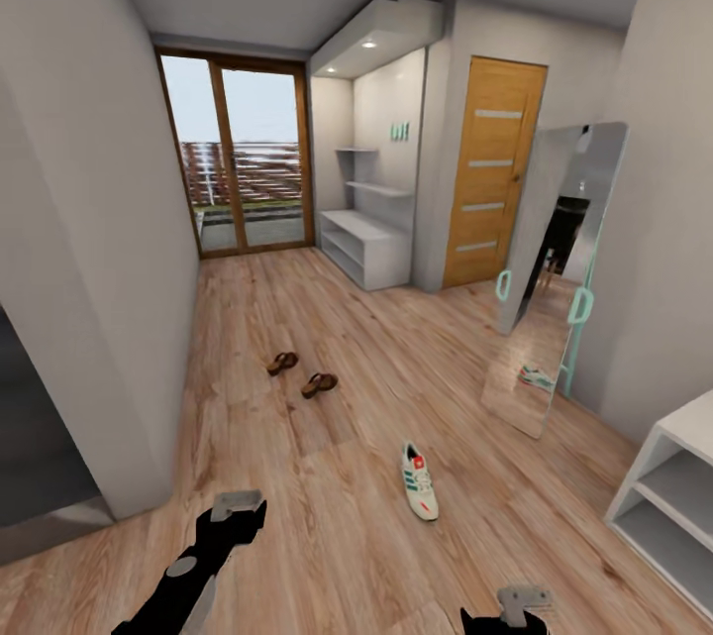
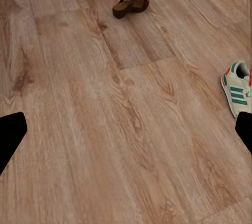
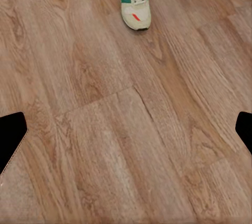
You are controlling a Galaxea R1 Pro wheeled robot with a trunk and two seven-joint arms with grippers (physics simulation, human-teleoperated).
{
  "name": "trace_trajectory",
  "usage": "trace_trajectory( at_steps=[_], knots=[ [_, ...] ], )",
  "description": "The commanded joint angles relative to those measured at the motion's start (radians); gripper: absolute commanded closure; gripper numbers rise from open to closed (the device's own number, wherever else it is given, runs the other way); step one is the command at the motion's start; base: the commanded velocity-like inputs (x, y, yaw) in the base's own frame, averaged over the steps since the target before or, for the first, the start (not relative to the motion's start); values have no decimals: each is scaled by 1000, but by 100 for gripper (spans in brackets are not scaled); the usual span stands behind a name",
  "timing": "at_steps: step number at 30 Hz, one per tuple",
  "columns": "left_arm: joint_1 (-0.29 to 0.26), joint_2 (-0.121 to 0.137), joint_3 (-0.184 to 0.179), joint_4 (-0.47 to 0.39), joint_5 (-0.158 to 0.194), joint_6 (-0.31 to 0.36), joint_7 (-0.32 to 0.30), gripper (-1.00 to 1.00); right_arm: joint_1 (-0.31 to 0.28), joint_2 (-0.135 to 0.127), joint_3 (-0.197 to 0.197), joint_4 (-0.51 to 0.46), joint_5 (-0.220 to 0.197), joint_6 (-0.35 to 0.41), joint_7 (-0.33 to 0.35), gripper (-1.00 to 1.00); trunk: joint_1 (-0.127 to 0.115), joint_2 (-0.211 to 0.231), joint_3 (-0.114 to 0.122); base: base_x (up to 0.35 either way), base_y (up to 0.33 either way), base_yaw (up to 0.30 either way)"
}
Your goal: Pick up the two gym shoes and the two sandals from the corridor floor and place them onto the hallstand (shoe rack) in the corridor, making sure they are on the rack and not on the floor. Arrange them so the two gym shoes are next to each other and the two sandals are next to each other.
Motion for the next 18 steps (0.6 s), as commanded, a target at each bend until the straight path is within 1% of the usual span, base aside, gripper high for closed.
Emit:
trace_trajectory(
  at_steps=[1,4,7,12,16,18],
  knots=[
    [-5,-4,-1,-26,7,9,-1,-100,-1,0,0,-27,0,56,2,-100,1,-1,-1,281,213,0],
    [-11,-9,-1,-66,7,38,0,-100,-1,-1,1,-53,0,116,4,-100,1,-1,-1,281,213,0],
    [-13,-12,-2,-88,7,66,0,-100,-1,-1,3,-65,3,144,5,-100,1,-1,-1,281,213,0],
    [-15,-20,-3,-96,9,79,-1,-100,-1,-1,4,-69,5,156,3,-100,1,-1,-1,281,213,0],
    [-15,-33,-4,-95,9,81,-5,-100,-1,-1,4,-71,5,158,3,-100,1,-1,-1,288,200,0],
    [-15,-37,-5,-95,9,81,-8,-100,-1,-1,2,-72,5,159,4,-100,1,-1,-1,301,169,0]
  ],
)
